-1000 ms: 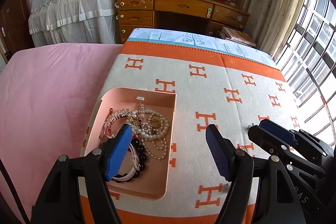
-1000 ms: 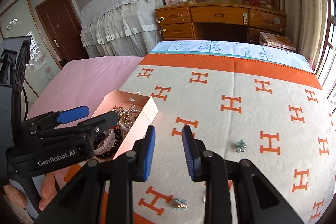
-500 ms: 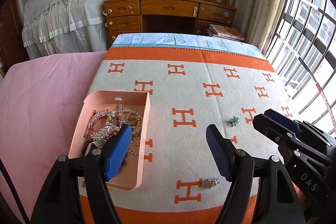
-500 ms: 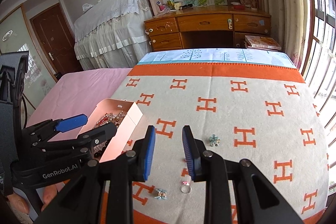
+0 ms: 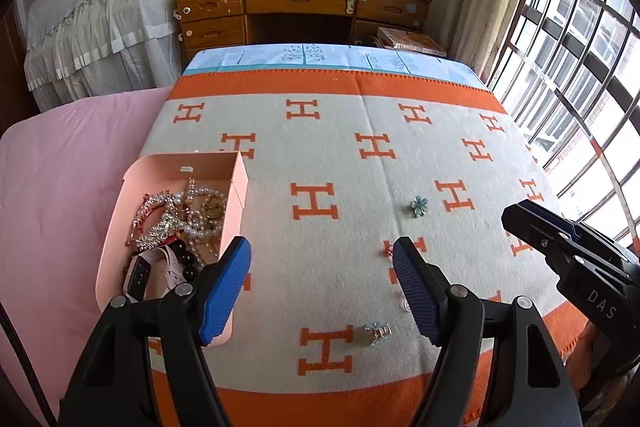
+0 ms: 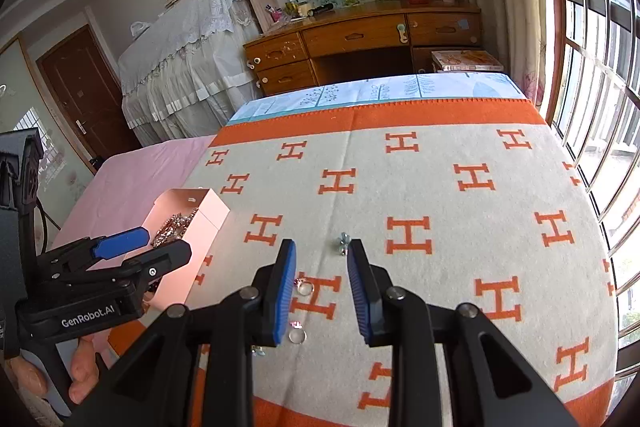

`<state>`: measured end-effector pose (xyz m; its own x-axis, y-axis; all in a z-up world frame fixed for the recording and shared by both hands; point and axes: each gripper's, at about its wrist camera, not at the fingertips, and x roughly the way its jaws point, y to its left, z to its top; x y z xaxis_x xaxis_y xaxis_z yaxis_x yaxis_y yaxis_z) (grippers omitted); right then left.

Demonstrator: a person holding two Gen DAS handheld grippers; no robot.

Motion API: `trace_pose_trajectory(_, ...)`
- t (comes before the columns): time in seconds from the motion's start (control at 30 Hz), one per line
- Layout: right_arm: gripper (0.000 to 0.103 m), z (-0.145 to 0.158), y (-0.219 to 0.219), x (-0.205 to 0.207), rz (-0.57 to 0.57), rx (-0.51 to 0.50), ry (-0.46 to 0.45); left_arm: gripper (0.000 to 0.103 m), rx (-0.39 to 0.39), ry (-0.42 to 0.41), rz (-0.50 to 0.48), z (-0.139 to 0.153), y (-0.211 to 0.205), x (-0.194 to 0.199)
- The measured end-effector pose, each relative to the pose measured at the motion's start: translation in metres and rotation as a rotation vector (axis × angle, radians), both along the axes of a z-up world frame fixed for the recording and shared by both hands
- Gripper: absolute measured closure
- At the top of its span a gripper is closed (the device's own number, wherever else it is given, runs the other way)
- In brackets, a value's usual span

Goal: Organize jewelry
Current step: 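Lower the left tool onto the teal butterfly charm and close it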

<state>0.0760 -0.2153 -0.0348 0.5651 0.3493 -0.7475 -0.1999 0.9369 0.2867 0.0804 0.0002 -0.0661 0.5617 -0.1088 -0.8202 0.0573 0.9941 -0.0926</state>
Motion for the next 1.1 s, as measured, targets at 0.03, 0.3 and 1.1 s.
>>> trace_pose_trajectory(0.03,0.076,-0.003,-0.004,-0.001,0.002,-0.001,0.007,0.031,-0.001,0.010,-0.011,-0.004,-0.002,-0.002)
trace_pose_trajectory(0.3,0.076,-0.027,-0.016,-0.009,0.033,-0.009,0.060,0.031,0.047,0.097,-0.115,-0.040,-0.031,-0.025)
trace_pose_trajectory(1.1,0.076,-0.051,-0.038,-0.020,0.064,0.042,0.096,0.064,0.083,0.262,0.086,-0.092,-0.062,-0.017)
